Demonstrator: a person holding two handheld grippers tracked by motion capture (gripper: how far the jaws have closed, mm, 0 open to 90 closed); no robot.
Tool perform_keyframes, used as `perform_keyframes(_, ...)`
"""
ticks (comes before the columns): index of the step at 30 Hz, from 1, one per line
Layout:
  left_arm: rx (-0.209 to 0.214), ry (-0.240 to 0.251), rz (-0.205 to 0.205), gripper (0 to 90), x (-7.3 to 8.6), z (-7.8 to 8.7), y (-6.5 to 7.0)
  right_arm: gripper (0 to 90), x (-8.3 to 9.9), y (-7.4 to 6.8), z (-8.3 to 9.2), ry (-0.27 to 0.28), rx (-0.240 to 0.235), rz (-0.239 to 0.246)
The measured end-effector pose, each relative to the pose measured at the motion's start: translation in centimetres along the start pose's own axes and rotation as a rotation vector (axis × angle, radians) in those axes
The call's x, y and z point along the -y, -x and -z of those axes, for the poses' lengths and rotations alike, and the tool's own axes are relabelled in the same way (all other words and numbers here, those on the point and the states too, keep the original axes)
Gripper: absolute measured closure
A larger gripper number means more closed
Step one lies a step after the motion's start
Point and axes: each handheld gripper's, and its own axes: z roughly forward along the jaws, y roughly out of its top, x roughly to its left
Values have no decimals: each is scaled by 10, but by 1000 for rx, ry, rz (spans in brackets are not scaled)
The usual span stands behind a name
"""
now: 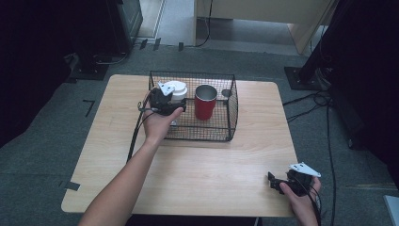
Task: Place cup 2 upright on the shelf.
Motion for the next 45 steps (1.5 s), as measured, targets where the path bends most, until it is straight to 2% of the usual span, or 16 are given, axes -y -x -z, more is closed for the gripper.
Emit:
perform_keyframes(3,-7,-25,11,167,0,3,1,0,0,0,0,-2,2,0)
perform_keyframes(8,-12,-65,-16,165,1,12,5,0,0,0,0,-2,2,0)
perform_keyframes(11,-16,-82,-15,163,3,16,7,0,0,-1,0,-4,5,1)
perform_keyframes(15,-45,-96,-32,144,6,20,11,0,0,-1,0,-5,7,2)
perform_keyframes(17,-55,-109,-21,107,8,20,11,0,0,-1,0,-5,7,4)
perform_keyframes(21,-54,-110,-10,75,12,22,11,0,0,-1,0,-6,8,3)
perform_keyframes(23,-67,-109,-12,23,13,23,11,0,0,-1,0,-5,7,4)
perform_keyframes(26,-78,-93,-19,0,15,25,11,0,0,-1,0,-5,8,4)
perform_keyframes(32,-53,-68,-30,0,16,31,12,0,0,-1,0,-7,9,5)
perform_keyframes(34,-74,-63,-29,0,16,33,11,0,0,-1,0,-7,8,5)
perform_keyframes(35,-64,-64,-23,0,16,33,10,0,0,-1,0,-6,8,5)
perform_keyframes(41,-67,-55,-24,0,19,38,8,0,0,-2,0,-8,10,7)
perform_keyframes(45,-68,-39,-48,0,19,43,7,0,0,-2,0,-7,9,7)
